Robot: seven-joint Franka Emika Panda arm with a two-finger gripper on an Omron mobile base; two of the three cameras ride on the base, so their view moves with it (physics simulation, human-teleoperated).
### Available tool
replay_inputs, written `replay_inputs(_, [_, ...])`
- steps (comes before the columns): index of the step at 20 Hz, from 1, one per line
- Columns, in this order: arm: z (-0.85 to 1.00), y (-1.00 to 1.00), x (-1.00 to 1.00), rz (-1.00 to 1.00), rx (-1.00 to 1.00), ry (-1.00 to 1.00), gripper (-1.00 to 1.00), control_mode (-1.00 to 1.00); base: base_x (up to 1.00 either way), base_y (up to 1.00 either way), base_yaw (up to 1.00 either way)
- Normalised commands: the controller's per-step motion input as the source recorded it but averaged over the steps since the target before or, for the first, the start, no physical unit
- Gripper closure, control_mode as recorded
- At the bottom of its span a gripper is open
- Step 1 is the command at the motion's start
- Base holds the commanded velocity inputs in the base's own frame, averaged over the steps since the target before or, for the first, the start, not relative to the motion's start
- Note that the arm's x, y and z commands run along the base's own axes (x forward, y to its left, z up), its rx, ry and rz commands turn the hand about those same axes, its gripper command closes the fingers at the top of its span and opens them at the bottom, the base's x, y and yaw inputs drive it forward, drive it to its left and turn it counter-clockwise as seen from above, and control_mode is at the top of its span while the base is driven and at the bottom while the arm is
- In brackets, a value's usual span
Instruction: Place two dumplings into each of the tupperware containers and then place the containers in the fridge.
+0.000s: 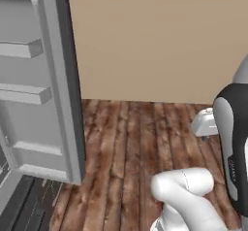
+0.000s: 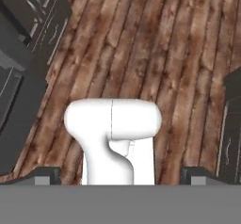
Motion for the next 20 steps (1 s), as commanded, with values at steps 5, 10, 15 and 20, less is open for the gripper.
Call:
replay_inputs(5, [0.00, 0.00, 0.00, 0.00, 0.00, 0.00, -1.00, 1.00, 0.18, 0.00, -0.86])
replay_inputs(10, [0.00, 0.00, 0.00, 0.00, 0.00, 0.00, -1.00, 1.00, 1.00, 0.00, -0.29])
replay_inputs(15, [0.00, 0.00, 0.00, 0.00, 0.00, 0.00, -1.00, 1.00, 1.00, 0.03, -0.10])
replay_inputs(20, [0.00, 0.00, 0.00, 0.00, 0.00, 0.00, -1.00, 1.00, 1.00, 0.00, -0.11])
